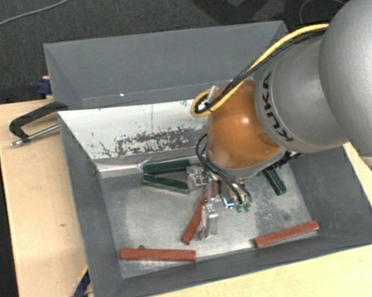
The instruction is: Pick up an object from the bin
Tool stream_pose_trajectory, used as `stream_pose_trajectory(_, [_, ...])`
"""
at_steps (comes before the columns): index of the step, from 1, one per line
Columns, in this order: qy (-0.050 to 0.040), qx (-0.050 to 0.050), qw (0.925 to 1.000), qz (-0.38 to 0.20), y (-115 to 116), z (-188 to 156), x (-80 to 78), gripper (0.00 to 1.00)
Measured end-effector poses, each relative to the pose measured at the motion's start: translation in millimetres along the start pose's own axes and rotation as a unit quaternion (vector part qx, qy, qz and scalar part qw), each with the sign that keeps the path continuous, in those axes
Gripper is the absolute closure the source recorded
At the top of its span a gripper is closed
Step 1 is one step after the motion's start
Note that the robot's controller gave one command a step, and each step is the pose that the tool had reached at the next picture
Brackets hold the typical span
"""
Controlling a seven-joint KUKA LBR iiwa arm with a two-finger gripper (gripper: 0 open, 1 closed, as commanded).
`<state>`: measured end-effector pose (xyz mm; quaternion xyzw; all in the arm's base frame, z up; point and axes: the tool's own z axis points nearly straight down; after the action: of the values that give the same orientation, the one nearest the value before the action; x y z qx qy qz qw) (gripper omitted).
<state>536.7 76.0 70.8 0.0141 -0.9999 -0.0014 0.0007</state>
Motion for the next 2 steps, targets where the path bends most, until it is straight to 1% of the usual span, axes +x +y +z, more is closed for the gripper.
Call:
stream_pose_trajectory(1, [-0.0060, 0.000, 1.0000, 0.002, -2.6, -5.7, -4.2, 1.00])
stream_pose_trajectory(2, [-0.0021, 0.001, 1.0000, 0.002, -2.9, -3.0, -1.5, 0.00])
